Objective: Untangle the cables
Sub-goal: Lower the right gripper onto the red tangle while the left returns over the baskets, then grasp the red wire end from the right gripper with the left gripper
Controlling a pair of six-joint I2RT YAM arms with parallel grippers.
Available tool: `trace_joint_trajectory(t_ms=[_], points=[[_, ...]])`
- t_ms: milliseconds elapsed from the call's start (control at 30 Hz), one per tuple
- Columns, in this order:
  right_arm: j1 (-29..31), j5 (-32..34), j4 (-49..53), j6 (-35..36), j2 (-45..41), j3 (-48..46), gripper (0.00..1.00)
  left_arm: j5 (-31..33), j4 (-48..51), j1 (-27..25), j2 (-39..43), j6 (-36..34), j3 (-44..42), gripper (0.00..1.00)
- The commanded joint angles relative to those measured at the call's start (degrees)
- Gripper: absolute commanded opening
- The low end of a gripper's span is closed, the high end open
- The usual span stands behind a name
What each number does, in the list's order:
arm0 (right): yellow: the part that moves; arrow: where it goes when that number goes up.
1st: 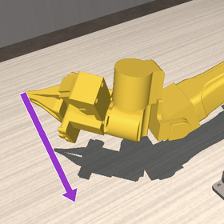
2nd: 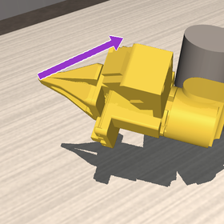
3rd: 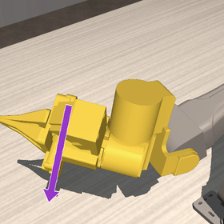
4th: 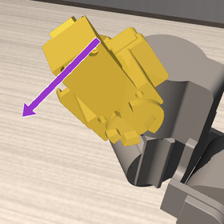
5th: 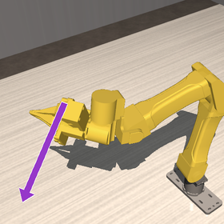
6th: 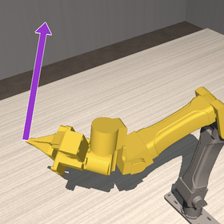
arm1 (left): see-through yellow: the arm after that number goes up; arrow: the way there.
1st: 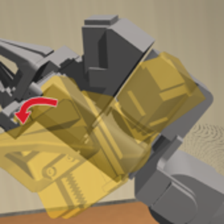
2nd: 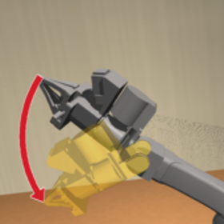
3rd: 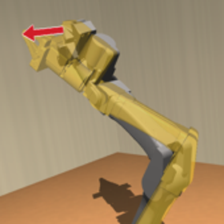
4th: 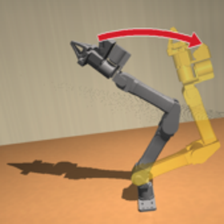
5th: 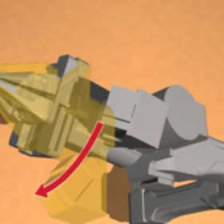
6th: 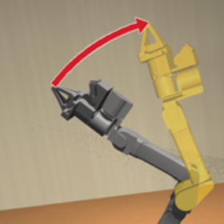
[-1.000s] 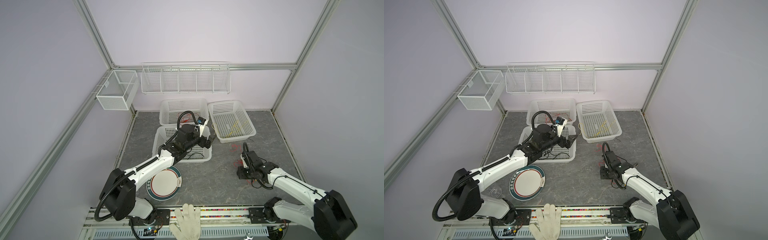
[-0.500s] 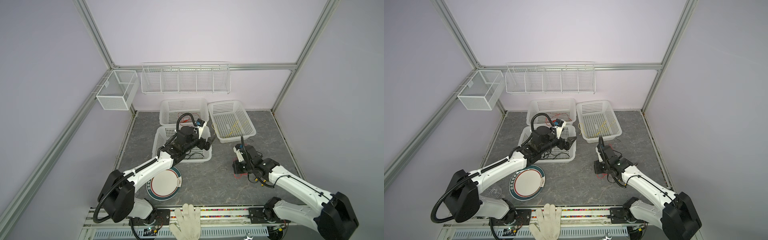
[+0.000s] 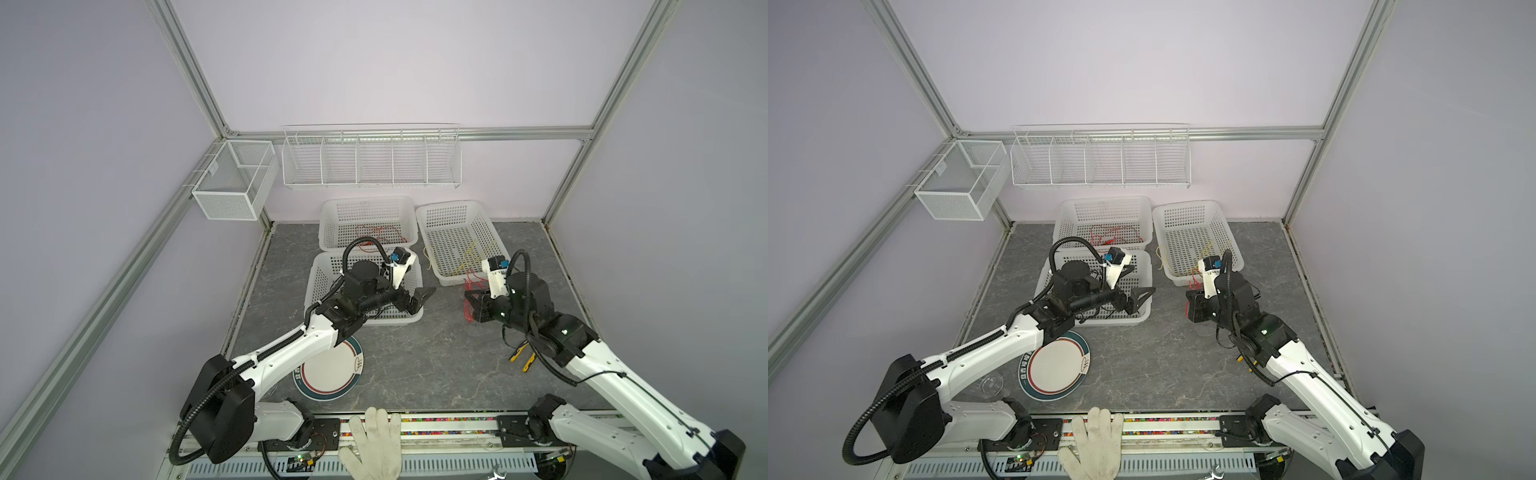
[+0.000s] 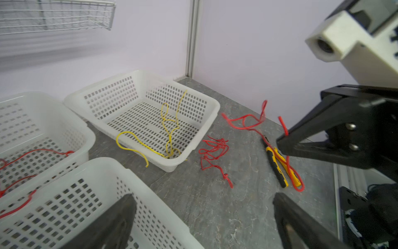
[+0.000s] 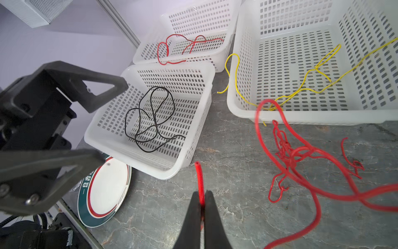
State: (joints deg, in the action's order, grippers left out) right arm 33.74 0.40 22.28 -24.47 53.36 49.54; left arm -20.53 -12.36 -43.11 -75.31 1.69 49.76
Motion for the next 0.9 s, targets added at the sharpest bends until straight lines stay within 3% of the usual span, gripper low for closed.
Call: trace_joint_trajectory(t_ms=[0, 300, 567, 733, 867], points=[[-0.3, -0.6, -2.7, -2.2, -1.0, 1.7, 0.06, -5.2, -3.5, -2.5, 0.3, -1.6, -1.2, 0.99], [-0.3, -4.1, -7.3, -2.3, -0.3, 3.1, 0.06, -2.8, -9.7, -10.3, -4.8, -2.4, 0.2, 0.99], [-0.3, -6.6, -10.0, -2.1, -0.5, 2.7, 0.06, 3.2, -20.0, -11.0, -8.8, 2.7, -0.4, 0.98], [-0.3, -7.5, -11.7, -1.5, -0.8, 2.0, 0.06, 1.4, -24.3, -11.0, -11.4, 6.4, 0.0, 0.84], [-0.3, -8.0, -13.0, -1.2, -1.1, 1.4, 0.06, -0.1, -23.1, -11.0, -13.7, 8.3, 2.2, 0.57]])
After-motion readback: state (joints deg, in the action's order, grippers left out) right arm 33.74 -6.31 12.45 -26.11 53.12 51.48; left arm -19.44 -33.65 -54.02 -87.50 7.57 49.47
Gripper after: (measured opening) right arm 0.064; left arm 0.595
